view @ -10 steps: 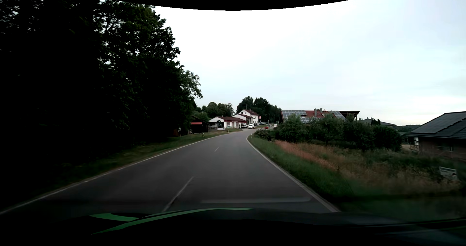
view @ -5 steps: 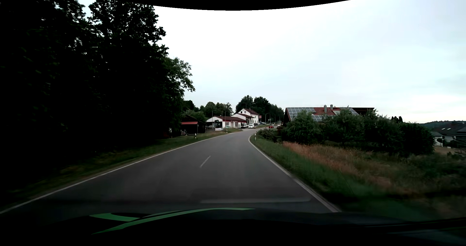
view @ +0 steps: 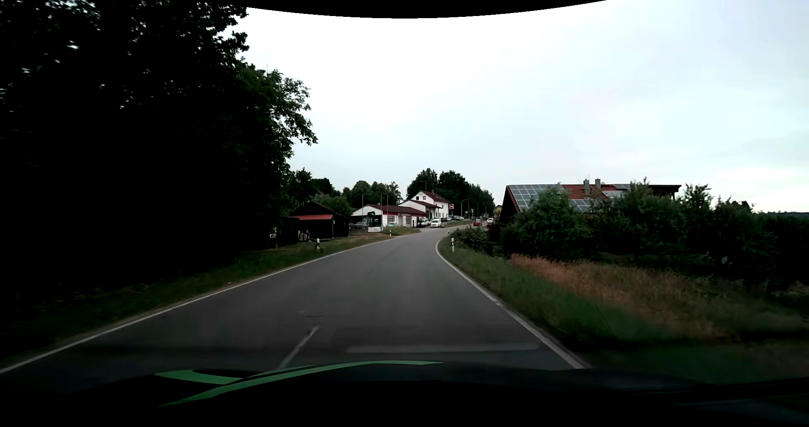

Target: Follow the waypoints while adhering to traffic rules and regulations

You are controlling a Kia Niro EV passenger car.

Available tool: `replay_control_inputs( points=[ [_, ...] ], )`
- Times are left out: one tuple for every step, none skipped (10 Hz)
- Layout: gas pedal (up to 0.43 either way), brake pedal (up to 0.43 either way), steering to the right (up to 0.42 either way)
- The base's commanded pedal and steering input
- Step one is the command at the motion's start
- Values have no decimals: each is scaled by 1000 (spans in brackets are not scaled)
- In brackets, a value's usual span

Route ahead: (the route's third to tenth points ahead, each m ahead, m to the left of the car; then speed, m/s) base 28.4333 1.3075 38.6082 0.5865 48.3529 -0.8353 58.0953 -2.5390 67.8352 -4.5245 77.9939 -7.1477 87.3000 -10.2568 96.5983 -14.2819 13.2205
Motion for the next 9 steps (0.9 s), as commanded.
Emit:
replay_control_inputs(
  points=[
    [39, 0, 5],
    [39, 0, 5],
    [39, 0, 6],
    [28, 0, 6],
    [28, 0, 6],
    [28, 0, 7],
    [28, 0, 7],
    [28, 0, 7],
    [28, 0, 7]
  ],
)
